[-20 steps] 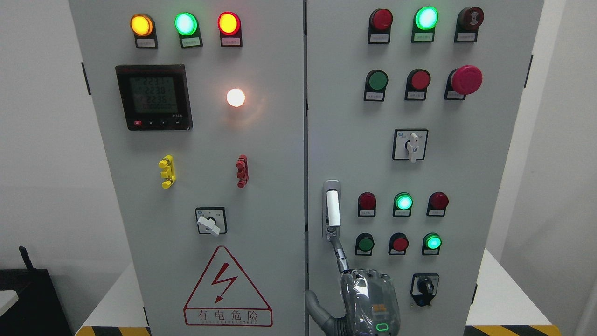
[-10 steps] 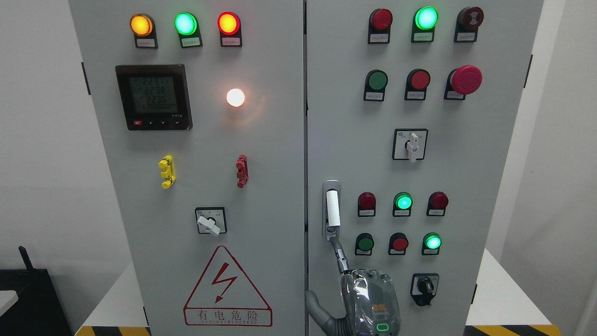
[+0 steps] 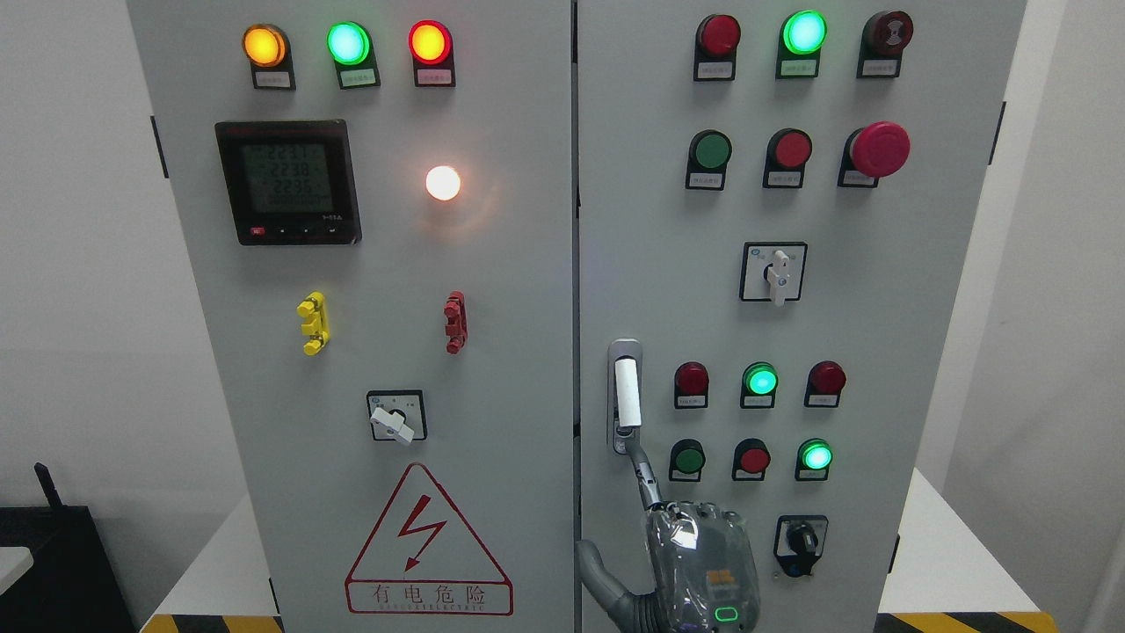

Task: Release door handle

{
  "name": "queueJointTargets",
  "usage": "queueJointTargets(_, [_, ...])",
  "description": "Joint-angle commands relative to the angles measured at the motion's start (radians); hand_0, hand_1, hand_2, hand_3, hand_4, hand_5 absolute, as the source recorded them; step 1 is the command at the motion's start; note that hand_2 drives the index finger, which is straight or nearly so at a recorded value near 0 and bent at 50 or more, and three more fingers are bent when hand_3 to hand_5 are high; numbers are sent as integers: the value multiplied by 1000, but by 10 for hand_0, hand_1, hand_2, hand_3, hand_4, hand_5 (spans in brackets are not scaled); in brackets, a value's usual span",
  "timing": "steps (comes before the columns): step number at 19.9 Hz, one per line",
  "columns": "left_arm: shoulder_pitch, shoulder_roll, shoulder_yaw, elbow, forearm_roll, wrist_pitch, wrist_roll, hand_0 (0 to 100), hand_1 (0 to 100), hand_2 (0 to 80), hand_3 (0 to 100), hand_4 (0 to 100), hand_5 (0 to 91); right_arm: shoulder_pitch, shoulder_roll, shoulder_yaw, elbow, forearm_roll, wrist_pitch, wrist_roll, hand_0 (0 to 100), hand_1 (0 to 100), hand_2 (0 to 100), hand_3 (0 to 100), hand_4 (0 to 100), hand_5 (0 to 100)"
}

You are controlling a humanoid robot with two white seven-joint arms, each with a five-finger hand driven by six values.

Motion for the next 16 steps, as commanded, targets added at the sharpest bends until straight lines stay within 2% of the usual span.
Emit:
queueJointTargets(1, [0, 0, 11, 17, 0, 1, 1, 120, 389, 0, 0, 0, 0, 16, -1, -2, -49, -2, -4, -31, 290, 244, 0, 1000, 1000, 998])
queueJointTargets(2, [0, 0, 11, 17, 0, -1, 1, 120, 389, 0, 0, 0, 0, 19, 0, -4, -50, -4, -6, -45, 300, 245, 79, 1000, 1000, 995])
queueJointTargets(3, [0, 0, 11, 17, 0, 1, 1, 120, 389, 0, 0, 0, 0, 21, 0, -11, -50, -9, -6, -54, 340, 252, 386, 1000, 954, 981])
queueJointTargets(5, [0, 0, 11, 17, 0, 1, 1, 120, 389, 0, 0, 0, 0, 21, 8, -25, -67, -12, -9, -56, 413, 255, 570, 1000, 879, 936])
queueJointTargets(7, [0, 0, 11, 17, 0, 1, 1, 120, 389, 0, 0, 0, 0, 15, 17, -45, -78, -13, -9, -47, 474, 183, 671, 1000, 848, 907])
queueJointTargets(9, [0, 0, 11, 17, 0, -1, 1, 120, 389, 0, 0, 0, 0, 12, 17, -51, -79, -15, -6, -36, 468, 42, 821, 1000, 889, 903])
queueJointTargets(12, [0, 0, 11, 17, 0, 1, 1, 120, 389, 0, 0, 0, 0, -2, 17, -51, -81, -15, -4, -7, 430, 0, 932, 1000, 936, 924])
queueJointTargets(13, [0, 0, 11, 17, 0, 1, 1, 120, 389, 0, 0, 0, 0, -14, 17, -54, -81, -15, -3, 4, 412, 0, 967, 1000, 985, 934])
queueJointTargets(16, [0, 0, 11, 17, 0, -1, 1, 120, 389, 0, 0, 0, 0, -33, 17, -54, -81, -13, 0, 44, 382, 0, 985, 1000, 1000, 945])
